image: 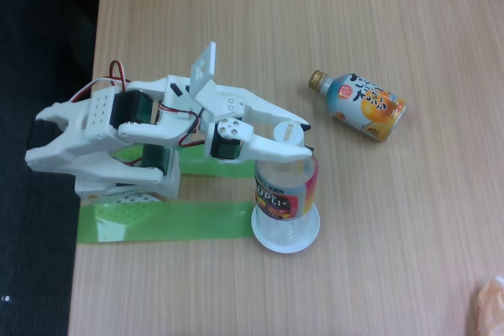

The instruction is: Pick up the plastic bottle and stand it up on the white place

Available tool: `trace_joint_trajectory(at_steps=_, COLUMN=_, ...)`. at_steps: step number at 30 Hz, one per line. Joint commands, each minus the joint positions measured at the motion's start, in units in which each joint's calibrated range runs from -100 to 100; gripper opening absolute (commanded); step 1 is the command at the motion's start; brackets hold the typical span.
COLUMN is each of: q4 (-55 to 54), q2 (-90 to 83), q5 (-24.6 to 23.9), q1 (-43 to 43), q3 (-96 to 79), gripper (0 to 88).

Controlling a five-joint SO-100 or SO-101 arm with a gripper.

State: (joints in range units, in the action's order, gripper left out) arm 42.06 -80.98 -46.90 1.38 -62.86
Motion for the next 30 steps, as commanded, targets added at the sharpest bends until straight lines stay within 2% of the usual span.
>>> trace_joint_trajectory(at_steps=1, q4=-0.17, q2=1.22, q5=0.22, q1=-0.05, q3=0.97, gripper=24.7)
trace_joint_trajectory(at_steps=5, q4=-0.17, q2=1.22, q5=0.22, q1=-0.05, q3=0.88, gripper=29.9)
trace_joint_trajectory(at_steps=23, q4=-0.17, q2=1.22, q5=0.22, q1=0.77, q3=0.88, gripper=30.2)
trace_joint_trajectory(at_steps=30, q4=0.26, q2=1.22, q5=0.22, q1=4.4, q3=1.15, gripper=30.3)
